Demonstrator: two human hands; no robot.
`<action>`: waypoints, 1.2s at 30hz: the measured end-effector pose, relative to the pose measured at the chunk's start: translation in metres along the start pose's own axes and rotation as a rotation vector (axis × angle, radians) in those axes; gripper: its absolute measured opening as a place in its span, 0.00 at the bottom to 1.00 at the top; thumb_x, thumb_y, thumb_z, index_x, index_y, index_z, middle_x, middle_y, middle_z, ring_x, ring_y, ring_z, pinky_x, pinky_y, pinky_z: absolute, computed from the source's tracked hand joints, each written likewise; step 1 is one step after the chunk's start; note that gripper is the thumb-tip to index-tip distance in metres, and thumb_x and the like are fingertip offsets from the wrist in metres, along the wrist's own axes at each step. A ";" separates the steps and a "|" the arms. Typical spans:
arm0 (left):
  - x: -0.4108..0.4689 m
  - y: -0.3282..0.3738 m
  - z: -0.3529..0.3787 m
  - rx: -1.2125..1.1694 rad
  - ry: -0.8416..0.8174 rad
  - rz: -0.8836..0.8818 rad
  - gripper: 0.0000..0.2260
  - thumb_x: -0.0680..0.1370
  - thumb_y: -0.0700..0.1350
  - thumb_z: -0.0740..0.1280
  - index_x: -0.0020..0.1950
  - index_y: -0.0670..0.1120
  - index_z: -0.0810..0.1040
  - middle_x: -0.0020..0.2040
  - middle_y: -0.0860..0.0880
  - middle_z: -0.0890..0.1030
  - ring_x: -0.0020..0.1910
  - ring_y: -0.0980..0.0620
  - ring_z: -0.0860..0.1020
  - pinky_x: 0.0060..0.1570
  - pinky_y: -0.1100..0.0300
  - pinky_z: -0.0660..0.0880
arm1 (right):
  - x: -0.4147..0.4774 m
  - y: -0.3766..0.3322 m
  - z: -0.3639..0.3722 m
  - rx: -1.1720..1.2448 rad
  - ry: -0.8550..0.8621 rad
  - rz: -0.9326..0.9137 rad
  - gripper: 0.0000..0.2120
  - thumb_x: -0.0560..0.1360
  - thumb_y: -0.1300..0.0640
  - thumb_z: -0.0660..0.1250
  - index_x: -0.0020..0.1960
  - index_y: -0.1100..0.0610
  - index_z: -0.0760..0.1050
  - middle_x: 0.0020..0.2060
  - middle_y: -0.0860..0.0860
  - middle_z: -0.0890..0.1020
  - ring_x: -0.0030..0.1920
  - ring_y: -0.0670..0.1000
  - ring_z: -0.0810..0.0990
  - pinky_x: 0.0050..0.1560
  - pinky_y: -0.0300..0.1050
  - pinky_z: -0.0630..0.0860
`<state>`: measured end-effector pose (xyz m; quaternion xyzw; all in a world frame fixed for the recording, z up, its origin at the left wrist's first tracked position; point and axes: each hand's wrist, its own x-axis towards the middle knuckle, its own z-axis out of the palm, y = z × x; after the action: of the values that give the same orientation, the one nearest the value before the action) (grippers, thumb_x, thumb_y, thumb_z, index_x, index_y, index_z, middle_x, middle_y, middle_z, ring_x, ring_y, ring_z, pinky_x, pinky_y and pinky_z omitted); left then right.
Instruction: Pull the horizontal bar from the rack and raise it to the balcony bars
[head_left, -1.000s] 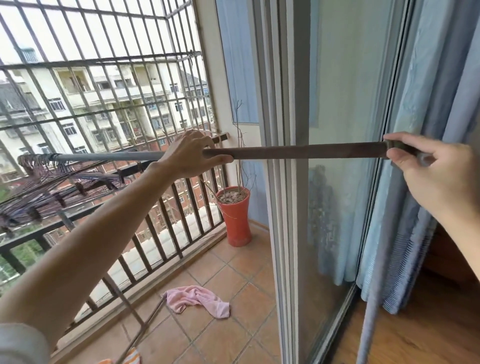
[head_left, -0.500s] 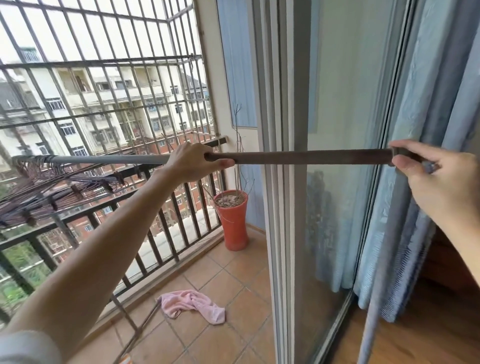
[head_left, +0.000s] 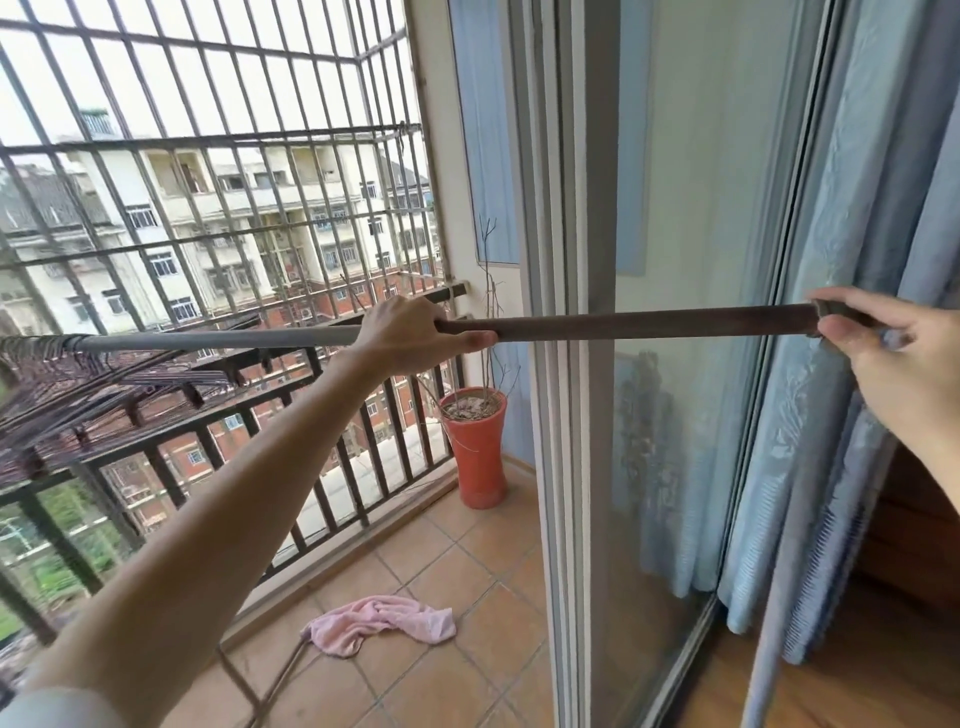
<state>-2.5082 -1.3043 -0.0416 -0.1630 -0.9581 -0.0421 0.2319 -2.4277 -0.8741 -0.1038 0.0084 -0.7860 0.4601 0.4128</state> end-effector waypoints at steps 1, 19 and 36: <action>-0.002 0.004 -0.001 0.008 -0.002 -0.004 0.45 0.55 0.85 0.46 0.35 0.46 0.78 0.23 0.55 0.69 0.22 0.57 0.68 0.27 0.65 0.66 | 0.001 0.002 -0.003 0.012 -0.008 -0.006 0.16 0.72 0.40 0.64 0.59 0.36 0.80 0.51 0.47 0.86 0.54 0.52 0.83 0.64 0.50 0.76; -0.030 0.045 -0.020 0.102 -0.043 -0.115 0.43 0.58 0.82 0.49 0.41 0.46 0.81 0.27 0.54 0.71 0.26 0.56 0.71 0.28 0.64 0.67 | 0.015 0.018 -0.024 0.010 -0.204 -0.001 0.14 0.82 0.54 0.61 0.66 0.53 0.76 0.51 0.54 0.82 0.48 0.46 0.79 0.67 0.45 0.73; -0.061 0.050 -0.037 0.037 -0.089 -0.158 0.37 0.62 0.80 0.55 0.47 0.50 0.81 0.33 0.50 0.77 0.29 0.54 0.73 0.29 0.63 0.68 | -0.004 0.006 -0.051 0.077 -0.255 -0.045 0.18 0.72 0.37 0.63 0.60 0.37 0.78 0.52 0.48 0.85 0.54 0.58 0.82 0.65 0.55 0.75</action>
<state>-2.4244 -1.2808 -0.0361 -0.0844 -0.9779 -0.0351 0.1879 -2.3947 -0.8349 -0.0982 0.1005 -0.8135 0.4757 0.3191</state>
